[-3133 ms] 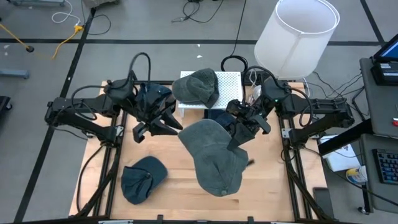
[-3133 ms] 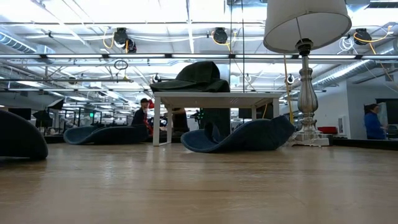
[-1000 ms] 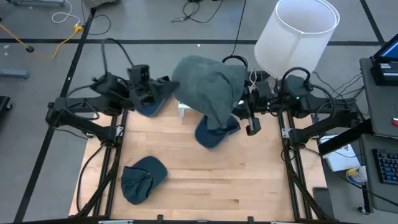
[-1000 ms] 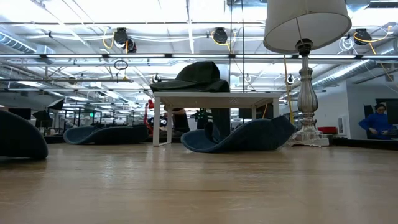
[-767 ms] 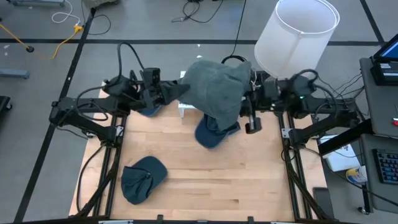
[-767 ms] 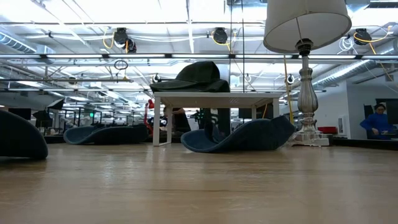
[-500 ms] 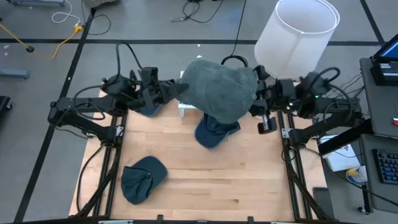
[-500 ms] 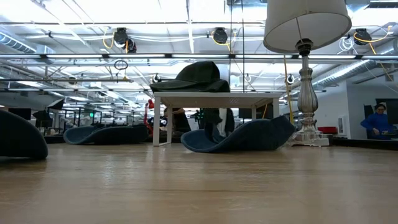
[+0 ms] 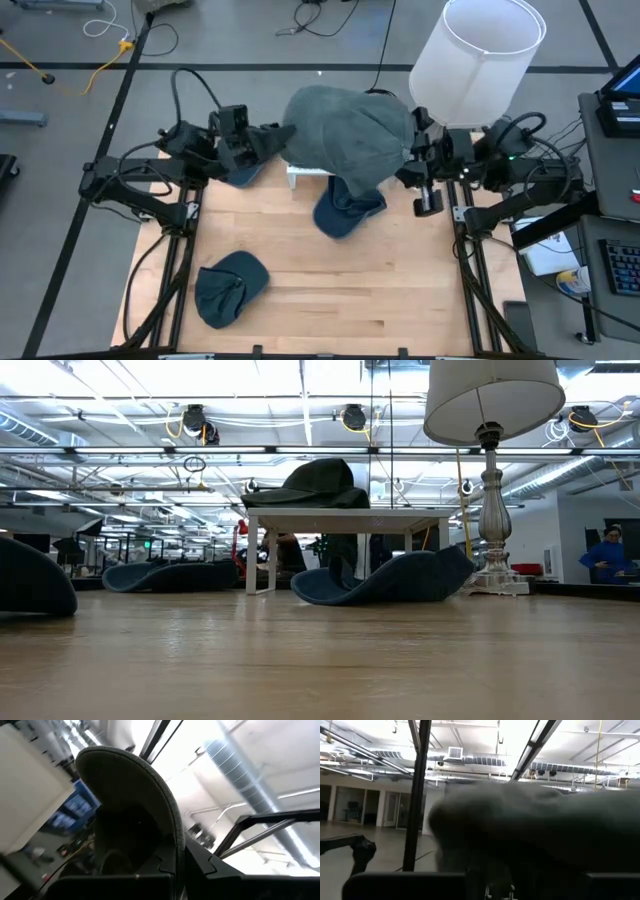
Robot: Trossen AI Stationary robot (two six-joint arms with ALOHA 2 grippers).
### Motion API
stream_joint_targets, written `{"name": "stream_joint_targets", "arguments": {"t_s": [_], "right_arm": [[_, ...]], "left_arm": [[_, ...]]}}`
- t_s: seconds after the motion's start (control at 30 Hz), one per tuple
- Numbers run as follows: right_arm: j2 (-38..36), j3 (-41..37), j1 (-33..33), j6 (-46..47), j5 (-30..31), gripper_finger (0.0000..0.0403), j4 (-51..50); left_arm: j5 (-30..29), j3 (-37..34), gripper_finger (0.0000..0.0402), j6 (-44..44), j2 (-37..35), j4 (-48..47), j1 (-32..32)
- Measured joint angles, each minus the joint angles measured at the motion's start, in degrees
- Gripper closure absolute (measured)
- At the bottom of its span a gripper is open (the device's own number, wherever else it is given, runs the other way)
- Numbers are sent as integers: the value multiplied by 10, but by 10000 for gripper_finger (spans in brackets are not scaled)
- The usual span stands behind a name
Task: Pick & Place hat
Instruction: Stack the gray cap on top of the gray cap on the shelf
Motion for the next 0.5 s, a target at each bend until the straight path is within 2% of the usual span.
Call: {"name": "stream_joint_targets", "arguments": {"t_s": [0.13, 0.37, 0.5], "right_arm": [[-29, 1, 5, 8, 0, 330, -33], [-44, 0, 21, 19, 0, 321, -50], [-47, 0, 35, 19, 0, 324, -80]], "left_arm": [[-2, 0, 394, 19, -8, 30, 2], [-28, 0, 394, 58, -22, 23, 9], [-8, -20, 394, 63, -48, 23, 37]]}}
